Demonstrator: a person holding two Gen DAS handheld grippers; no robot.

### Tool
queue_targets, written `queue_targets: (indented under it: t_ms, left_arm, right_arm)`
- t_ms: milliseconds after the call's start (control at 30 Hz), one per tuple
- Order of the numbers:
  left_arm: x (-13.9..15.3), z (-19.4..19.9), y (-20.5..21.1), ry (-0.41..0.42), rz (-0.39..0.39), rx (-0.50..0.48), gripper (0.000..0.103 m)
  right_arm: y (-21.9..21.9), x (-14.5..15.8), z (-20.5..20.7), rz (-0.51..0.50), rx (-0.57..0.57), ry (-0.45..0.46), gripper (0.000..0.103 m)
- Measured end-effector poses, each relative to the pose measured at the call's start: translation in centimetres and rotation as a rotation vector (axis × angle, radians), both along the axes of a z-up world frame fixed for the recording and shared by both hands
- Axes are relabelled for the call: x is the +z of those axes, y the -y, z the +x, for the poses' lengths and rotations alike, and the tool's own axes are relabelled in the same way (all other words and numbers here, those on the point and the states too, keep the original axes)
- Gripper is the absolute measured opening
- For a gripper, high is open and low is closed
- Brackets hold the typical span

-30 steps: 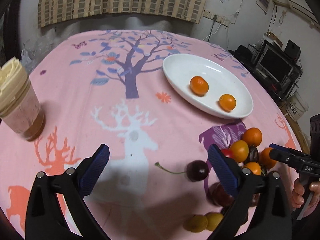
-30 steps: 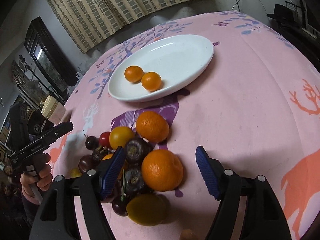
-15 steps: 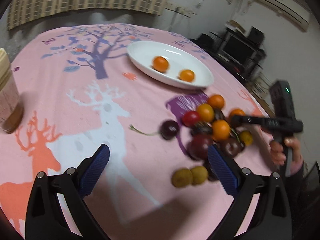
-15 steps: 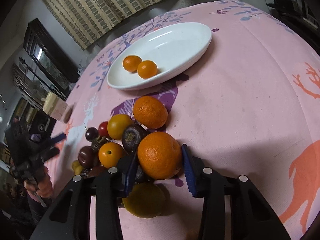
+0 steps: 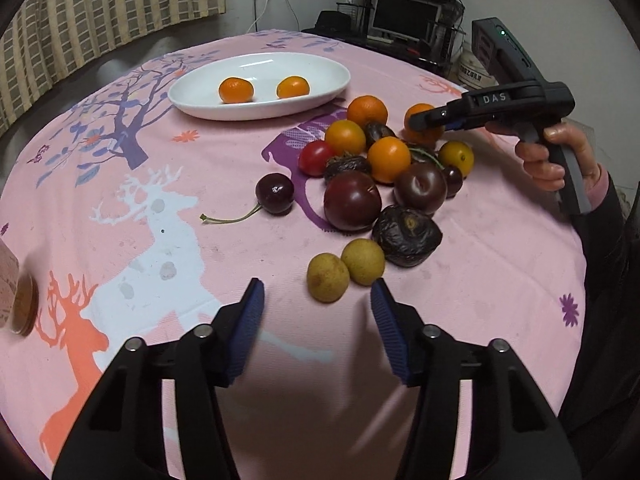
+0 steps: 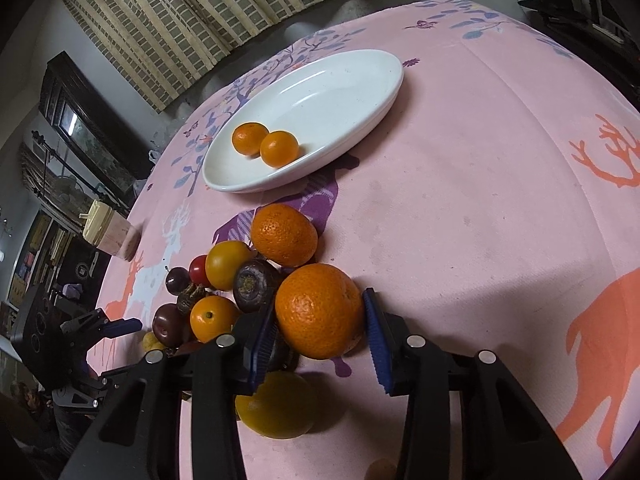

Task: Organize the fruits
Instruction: 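Grasp a yellow plum with the left tool while the right tool grasps a tangerine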

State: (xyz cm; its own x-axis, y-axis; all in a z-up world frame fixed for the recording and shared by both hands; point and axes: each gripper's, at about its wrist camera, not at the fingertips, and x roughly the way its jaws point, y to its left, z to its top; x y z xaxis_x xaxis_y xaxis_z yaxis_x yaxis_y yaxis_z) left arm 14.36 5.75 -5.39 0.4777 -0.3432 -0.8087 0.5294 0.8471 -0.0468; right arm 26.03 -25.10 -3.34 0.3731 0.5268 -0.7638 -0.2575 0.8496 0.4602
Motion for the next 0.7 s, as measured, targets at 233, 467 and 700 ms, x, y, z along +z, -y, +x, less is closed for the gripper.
queue_targets:
  t_ms: [233, 467, 700]
  left_arm:
    - [-0.6, 1.3, 0.2, 0.000, 0.010, -0.043, 0.045]
    - [-0.5, 1.0, 0.8, 0.003, -0.018, -0.095, 0.026]
    - [-0.7, 1.5, 0.1, -0.032, -0.082, -0.093, 0.027]
  right_arm:
    - [0.2, -0.2, 0.1, -0.009, -0.010, -0.005, 0.043]
    - [0.3, -0.3, 0.1, -0.011, -0.010, -0.004, 0.043]
    - [0.2, -0.3, 0.0, -0.012, -0.011, -0.003, 0.043]
